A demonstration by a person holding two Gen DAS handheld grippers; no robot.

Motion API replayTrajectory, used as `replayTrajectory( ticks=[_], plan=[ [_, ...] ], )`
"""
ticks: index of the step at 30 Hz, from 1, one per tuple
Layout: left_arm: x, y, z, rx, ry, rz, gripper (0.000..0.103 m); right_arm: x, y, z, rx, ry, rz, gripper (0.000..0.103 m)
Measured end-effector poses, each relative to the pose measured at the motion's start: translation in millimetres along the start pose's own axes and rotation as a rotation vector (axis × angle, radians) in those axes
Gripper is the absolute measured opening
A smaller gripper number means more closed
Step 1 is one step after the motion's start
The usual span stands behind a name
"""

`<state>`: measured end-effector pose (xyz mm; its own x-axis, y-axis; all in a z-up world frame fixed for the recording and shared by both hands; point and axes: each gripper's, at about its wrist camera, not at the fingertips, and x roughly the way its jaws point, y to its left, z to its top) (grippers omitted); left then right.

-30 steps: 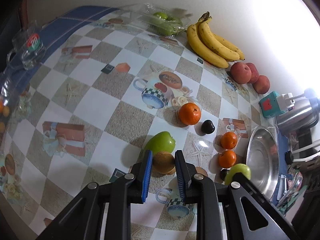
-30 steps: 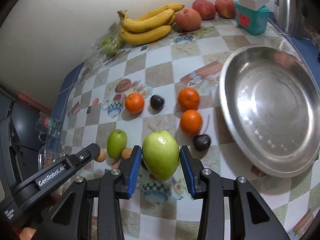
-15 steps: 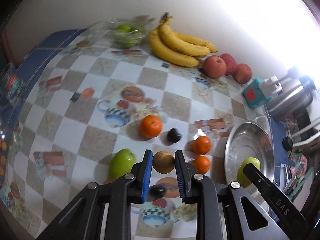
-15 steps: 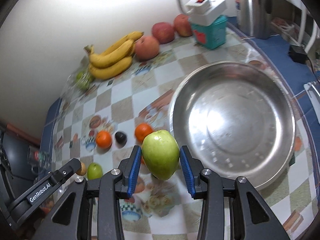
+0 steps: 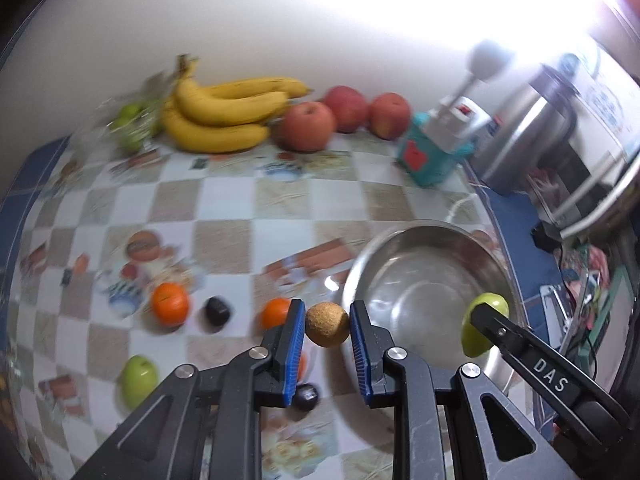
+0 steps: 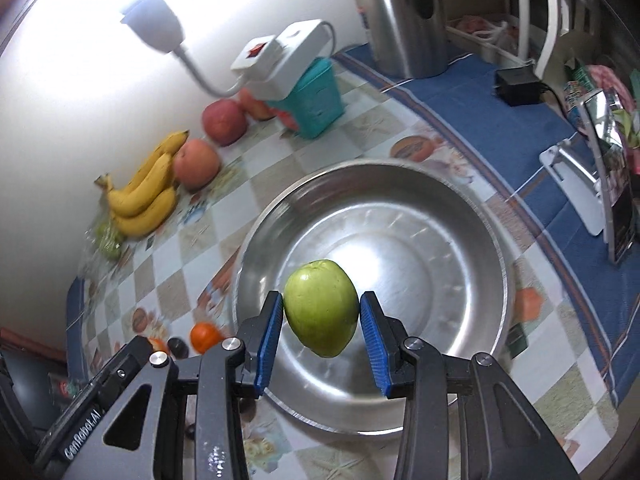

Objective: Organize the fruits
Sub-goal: 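Carry the green apple and the kiwi in both tools over the steel bowl, then open the right tool to drop the apple while the left tool releases the kiwi into the bowl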

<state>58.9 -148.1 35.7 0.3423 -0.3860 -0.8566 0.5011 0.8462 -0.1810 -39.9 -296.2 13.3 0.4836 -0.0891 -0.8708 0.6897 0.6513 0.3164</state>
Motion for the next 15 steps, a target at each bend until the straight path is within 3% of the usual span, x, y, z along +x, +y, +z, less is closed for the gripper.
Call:
replayTrajectory(
  ticks=[15],
  plan=[
    [49, -60, 5, 0.136, 0.01, -0.054, 0.025, 20, -41, 33, 0.08, -0.023, -0.113, 0.041]
  ],
)
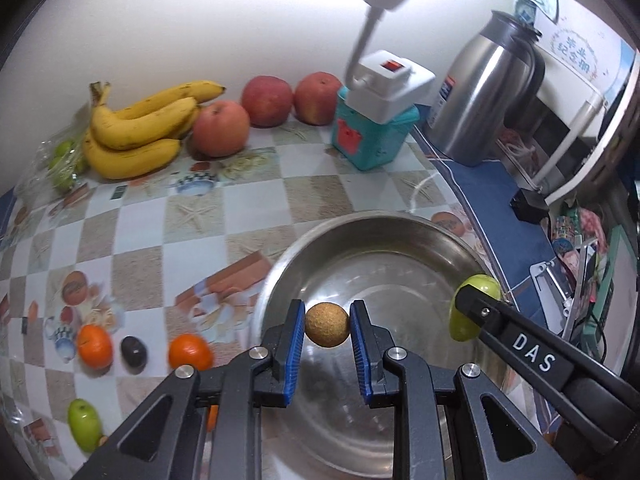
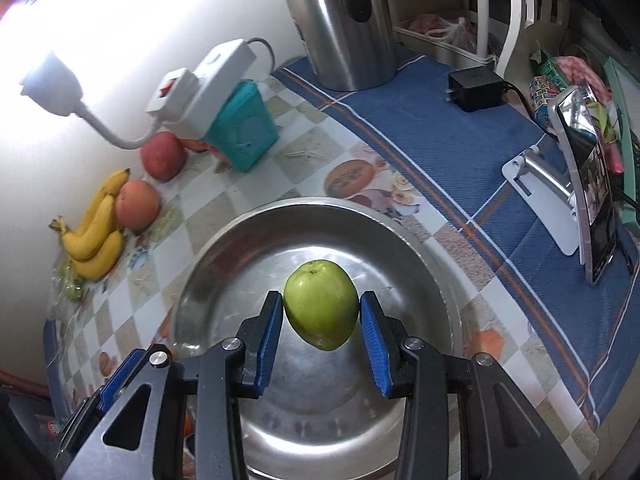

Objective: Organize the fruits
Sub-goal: 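Open the right tool to drop the apple while the left tool releases the kiwi into the bowl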

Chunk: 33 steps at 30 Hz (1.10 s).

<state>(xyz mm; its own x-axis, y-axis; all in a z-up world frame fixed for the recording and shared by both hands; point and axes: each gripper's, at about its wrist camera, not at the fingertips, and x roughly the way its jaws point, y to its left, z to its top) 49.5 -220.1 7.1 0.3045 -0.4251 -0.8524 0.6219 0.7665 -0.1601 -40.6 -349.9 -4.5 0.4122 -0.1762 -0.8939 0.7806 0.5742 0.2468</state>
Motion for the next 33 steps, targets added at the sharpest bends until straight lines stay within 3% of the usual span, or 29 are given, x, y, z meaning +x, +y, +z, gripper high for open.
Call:
replayTrajectory(
  ticks=[19, 21, 23, 27, 33],
  plan=[
    [21, -6, -8, 0.017, 0.049, 0.022, 0.026, 13, -4, -1, 0.007, 0.044, -0.034, 0.041],
    [21, -5, -8, 0.013, 0.053, 0.022, 0.03, 14, -4, -1, 0.008, 0.05, -0.038, 0.041],
    [21, -4, -8, 0.008, 0.055, 0.023, 0.043, 14, -5, -1, 0.014, 0.056, -0.039, 0.041],
    [17, -4, -8, 0.003, 0.051, 0.019, 0.044, 13, -6, -1, 0.014, 0.068, -0.043, 0.041],
    [7, 6, -4, -0.043, 0.063, 0.025, 0.055, 5, -9, -1, 0.01, 0.074, -0.059, 0.041]
  ],
)
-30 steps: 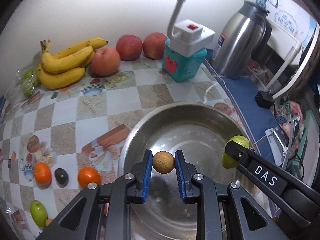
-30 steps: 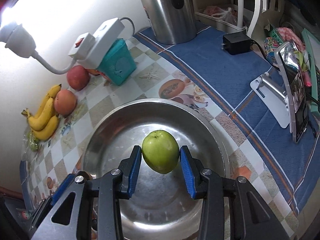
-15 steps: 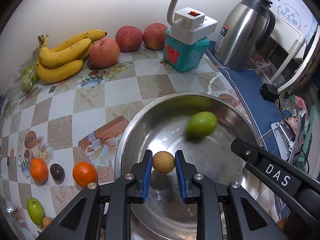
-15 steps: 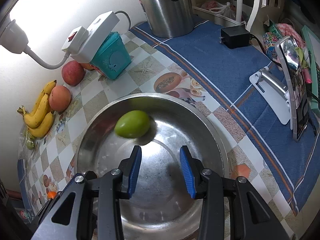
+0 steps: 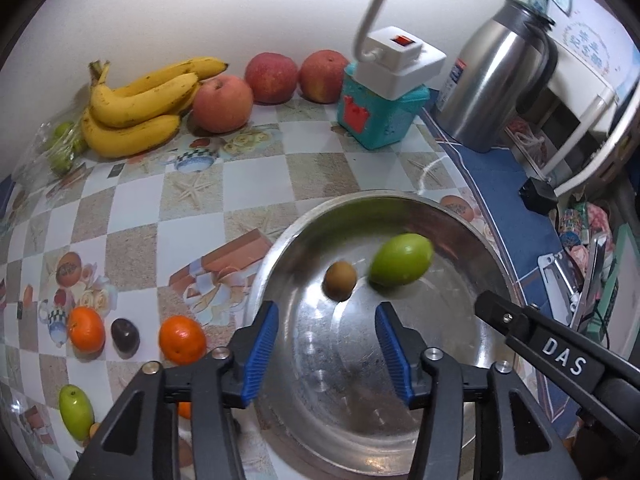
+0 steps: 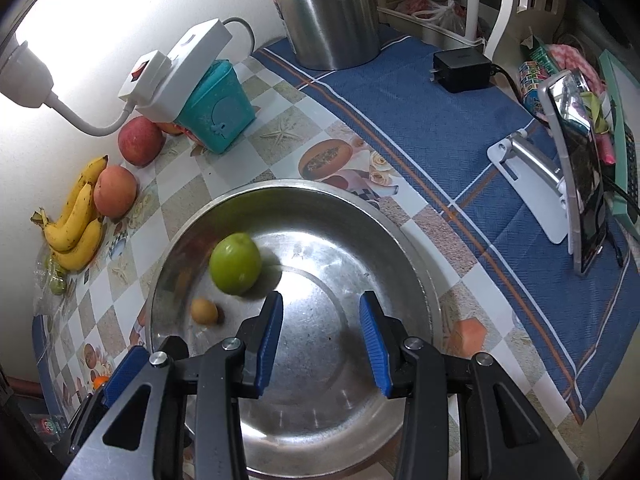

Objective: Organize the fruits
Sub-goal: 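Open the right tool to drop the apple while the left tool releases the kiwi into the bowl, then withdraw both open tools from the steel bowl back over the table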

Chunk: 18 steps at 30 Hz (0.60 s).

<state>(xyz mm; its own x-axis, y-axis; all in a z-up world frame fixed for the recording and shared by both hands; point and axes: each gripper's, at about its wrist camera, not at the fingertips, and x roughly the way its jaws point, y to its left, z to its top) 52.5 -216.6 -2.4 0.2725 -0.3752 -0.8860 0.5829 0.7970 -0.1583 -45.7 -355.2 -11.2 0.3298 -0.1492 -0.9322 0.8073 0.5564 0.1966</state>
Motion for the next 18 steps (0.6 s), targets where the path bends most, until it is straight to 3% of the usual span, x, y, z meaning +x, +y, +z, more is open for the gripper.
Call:
replayTrajectory(
  ticks=[7, 18],
  plan=[
    [-11, 31, 3, -0.115, 0.032, 0.072, 0.056, -11, -1, 0, -0.02, 0.009, -0.014, 0.041],
    [-40, 80, 4, -0.258, -0.026, 0.128, 0.062, -30, 12, -3, -0.093, -0.012, -0.033, 0.042]
  ],
)
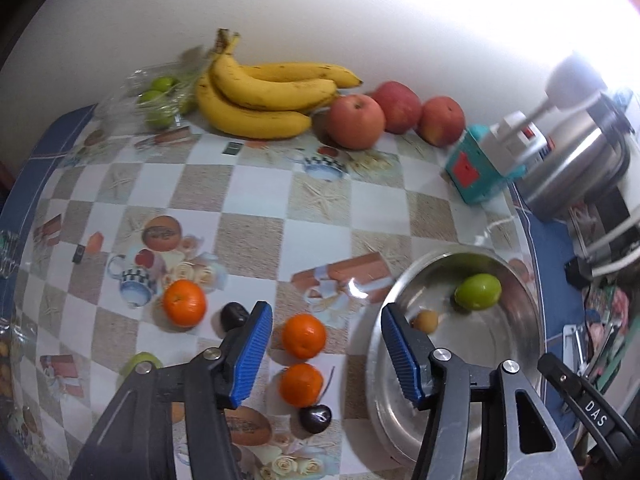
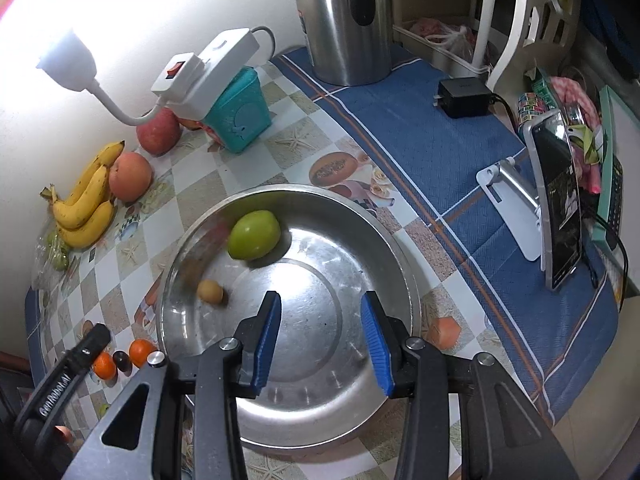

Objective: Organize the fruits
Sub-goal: 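Withdraw both open tools from the steel bowl back over the table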

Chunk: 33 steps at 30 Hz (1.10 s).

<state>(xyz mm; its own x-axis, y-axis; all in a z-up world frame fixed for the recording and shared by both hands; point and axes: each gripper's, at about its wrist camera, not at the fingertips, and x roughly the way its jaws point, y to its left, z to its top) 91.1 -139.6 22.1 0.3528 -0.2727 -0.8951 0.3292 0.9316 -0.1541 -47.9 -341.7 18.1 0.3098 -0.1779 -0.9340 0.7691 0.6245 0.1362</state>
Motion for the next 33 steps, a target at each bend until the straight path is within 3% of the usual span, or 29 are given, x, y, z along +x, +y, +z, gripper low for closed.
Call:
replayTrajectory(
  ticks=[6, 8, 9, 11, 14, 16, 20, 23, 33],
  plan=[
    [5, 9, 0, -0.035, 0.012, 0.03, 0.073, 8, 4, -2, -0.014, 0.03, -0.008, 0.044],
    [9, 12, -1, -0.054, 0.024, 0.043, 0.091, 13, 7, -3, -0.03, 0.048, -0.024, 0.063],
    [11, 13, -2, -0.063, 0.03, 0.048, 0.095, 16, 8, -3, -0.036, 0.053, -0.03, 0.07],
    [16, 17, -4, -0.08, 0.04, 0.059, 0.102, 19, 11, -4, -0.057, 0.058, -0.042, 0.071],
    [22, 22, -7, -0.102, 0.057, 0.07, 0.103, 21, 14, -5, -0.081, 0.06, -0.059, 0.073],
    [25, 26, -8, -0.121, 0.063, 0.072, 0.103, 22, 15, -4, -0.093, 0.057, -0.064, 0.085],
    [26, 31, -9, -0.136, 0.063, 0.095, 0.103, 17, 15, -2, -0.095, 0.026, -0.063, 0.087],
    [24, 34, -10, -0.13, 0.044, 0.116, 0.103, 14, 16, 1, -0.091, 0.011, -0.055, 0.096],
    [12, 41, -13, -0.083, -0.026, 0.156, 0.103, 15, 28, -4, -0.132, 0.012, -0.05, 0.097]
  ],
)
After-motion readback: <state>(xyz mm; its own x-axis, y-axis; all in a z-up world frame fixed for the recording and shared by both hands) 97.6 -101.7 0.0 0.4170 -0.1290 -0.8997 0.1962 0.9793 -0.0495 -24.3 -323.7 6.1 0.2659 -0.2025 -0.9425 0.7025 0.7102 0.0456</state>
